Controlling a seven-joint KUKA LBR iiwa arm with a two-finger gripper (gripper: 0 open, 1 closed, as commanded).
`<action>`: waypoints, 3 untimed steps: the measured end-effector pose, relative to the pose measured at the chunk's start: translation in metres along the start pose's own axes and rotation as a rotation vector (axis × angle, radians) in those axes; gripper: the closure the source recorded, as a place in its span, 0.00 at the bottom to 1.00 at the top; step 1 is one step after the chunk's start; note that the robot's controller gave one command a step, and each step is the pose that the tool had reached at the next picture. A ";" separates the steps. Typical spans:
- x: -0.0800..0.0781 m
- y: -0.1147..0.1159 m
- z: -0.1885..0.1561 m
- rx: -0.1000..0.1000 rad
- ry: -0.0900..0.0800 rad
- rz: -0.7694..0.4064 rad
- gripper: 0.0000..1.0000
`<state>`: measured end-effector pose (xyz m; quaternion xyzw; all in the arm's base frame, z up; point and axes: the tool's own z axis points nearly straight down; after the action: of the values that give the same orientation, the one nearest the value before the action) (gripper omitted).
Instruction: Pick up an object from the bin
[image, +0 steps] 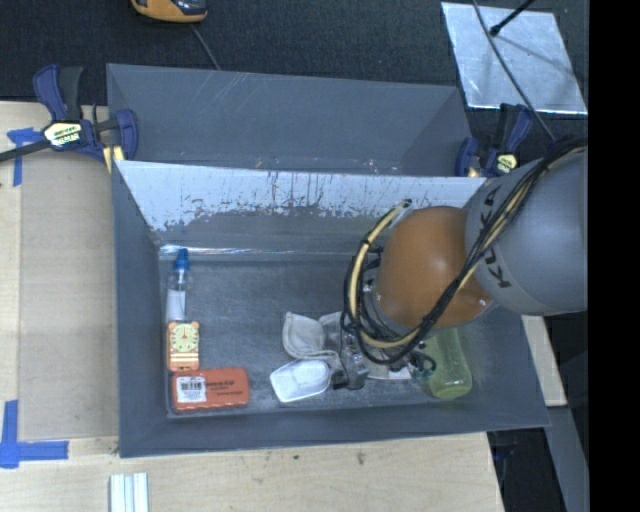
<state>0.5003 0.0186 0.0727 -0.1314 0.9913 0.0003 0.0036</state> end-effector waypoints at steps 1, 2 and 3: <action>0.000 0.000 0.000 0.000 0.000 0.000 1.00; 0.001 0.000 -0.004 -0.001 0.004 0.001 1.00; 0.003 0.001 -0.023 -0.002 0.012 0.001 1.00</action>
Offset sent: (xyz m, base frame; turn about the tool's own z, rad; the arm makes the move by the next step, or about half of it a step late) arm -0.0001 -0.0001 0.0851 0.0000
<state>0.4975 0.0186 0.0960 -0.1307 0.9914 0.0006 -0.0027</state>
